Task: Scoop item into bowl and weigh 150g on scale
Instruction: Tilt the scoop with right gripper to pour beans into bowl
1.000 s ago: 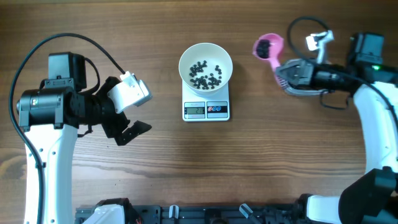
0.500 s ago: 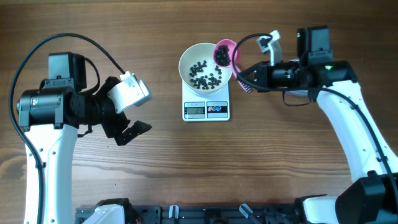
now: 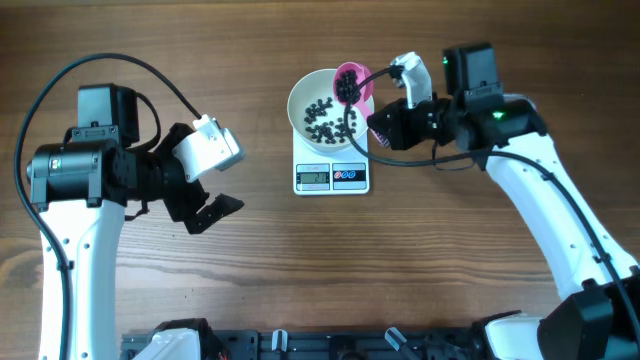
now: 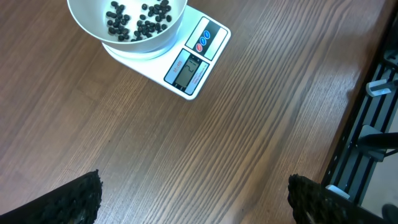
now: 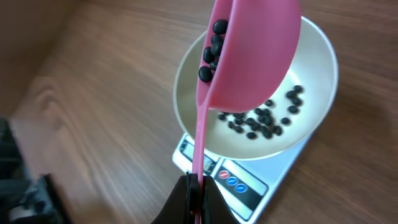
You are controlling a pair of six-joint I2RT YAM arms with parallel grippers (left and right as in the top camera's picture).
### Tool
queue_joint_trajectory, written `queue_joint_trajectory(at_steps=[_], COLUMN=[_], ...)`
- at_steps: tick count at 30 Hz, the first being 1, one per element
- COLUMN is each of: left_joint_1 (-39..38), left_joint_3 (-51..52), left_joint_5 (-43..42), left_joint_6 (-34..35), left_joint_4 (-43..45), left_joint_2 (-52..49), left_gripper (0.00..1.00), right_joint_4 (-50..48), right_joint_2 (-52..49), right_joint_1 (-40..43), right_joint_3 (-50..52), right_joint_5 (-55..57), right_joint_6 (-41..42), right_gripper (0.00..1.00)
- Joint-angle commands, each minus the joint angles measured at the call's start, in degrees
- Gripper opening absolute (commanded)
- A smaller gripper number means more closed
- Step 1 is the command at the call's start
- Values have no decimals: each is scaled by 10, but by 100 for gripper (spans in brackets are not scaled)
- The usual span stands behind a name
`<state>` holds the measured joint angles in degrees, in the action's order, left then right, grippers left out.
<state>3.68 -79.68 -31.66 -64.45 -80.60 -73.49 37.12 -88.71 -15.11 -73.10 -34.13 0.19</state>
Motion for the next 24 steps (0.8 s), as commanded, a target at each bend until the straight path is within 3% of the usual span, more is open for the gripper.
queue_joint_trajectory(at_steps=[1,24], left_joint_1=[2,2], left_joint_3=[-12,-12], left_joint_5=[-15,-15], left_joint_6=[-12,-12], left_joint_4=[0,0], left_joint_2=[6,6], left_gripper=[100,100], right_joint_4=[-4,-4], right_joint_2=[-2,-24], right_joint_1=[-13,-103], right_joint_3=[-2,-2], right_joint_5=[65,299], right_joint_6=[-1,-46], right_gripper=[4,5])
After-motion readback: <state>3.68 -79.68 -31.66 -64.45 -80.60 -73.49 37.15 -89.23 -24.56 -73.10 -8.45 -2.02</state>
